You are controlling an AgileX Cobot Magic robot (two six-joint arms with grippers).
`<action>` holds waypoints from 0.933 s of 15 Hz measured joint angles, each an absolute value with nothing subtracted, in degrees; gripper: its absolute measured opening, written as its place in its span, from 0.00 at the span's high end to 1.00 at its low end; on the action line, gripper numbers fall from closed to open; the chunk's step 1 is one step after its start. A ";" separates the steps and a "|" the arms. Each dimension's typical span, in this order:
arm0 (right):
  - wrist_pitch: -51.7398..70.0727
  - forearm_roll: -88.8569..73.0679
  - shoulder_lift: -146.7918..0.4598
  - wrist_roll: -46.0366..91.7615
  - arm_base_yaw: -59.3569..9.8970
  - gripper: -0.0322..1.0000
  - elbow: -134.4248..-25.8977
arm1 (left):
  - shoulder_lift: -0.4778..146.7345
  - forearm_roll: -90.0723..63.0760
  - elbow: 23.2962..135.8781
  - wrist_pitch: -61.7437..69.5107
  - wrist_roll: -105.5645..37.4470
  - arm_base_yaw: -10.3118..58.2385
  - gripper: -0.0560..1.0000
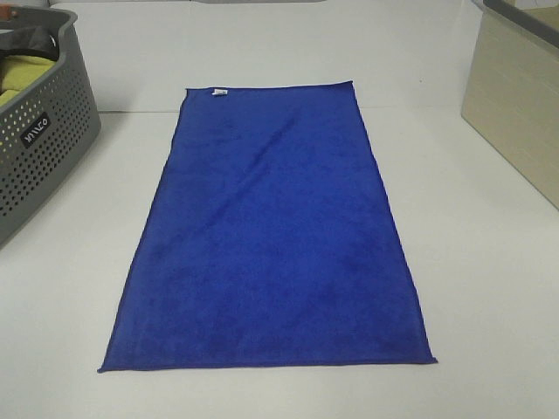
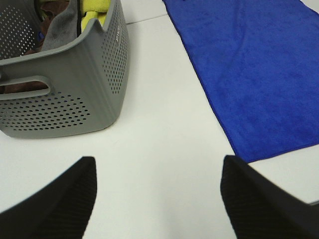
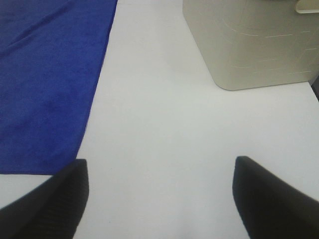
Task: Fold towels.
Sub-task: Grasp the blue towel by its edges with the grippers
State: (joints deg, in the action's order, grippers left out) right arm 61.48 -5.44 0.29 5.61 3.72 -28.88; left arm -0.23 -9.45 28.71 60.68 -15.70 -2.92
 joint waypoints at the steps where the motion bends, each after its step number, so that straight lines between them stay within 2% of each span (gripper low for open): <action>1: 61.48 -5.44 0.29 5.61 3.72 0.24 -28.88 | -0.23 -9.45 28.71 60.68 -15.70 -2.92 0.31; 14: 61.48 -5.44 0.29 5.61 3.72 0.24 -28.88 | -0.23 -9.45 28.71 60.68 -15.70 -2.92 0.31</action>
